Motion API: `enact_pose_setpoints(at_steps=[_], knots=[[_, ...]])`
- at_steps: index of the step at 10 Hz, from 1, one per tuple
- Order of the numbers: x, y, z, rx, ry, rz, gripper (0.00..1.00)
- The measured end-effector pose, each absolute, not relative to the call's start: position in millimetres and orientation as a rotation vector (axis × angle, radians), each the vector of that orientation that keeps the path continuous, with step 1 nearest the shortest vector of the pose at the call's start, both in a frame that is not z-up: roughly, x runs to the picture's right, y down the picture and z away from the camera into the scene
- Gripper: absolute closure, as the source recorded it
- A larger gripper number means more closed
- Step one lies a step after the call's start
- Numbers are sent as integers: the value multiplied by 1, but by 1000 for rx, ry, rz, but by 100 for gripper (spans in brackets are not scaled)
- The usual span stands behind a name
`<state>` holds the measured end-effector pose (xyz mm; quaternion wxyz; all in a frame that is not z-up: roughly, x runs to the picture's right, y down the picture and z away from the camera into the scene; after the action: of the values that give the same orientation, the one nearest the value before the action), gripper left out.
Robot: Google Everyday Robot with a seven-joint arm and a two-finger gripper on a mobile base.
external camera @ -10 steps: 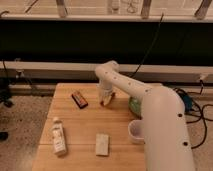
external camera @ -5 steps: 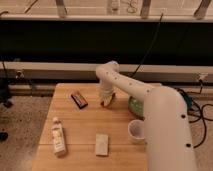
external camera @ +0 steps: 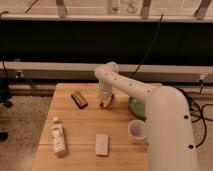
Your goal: Drag the pepper across the table
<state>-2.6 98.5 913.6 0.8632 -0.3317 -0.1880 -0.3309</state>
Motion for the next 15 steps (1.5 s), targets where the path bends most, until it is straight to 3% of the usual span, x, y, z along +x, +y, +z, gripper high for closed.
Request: enact_pose_setpoints(at_steps=[15], knots=[[-17, 117, 887, -706, -422, -780, 100]])
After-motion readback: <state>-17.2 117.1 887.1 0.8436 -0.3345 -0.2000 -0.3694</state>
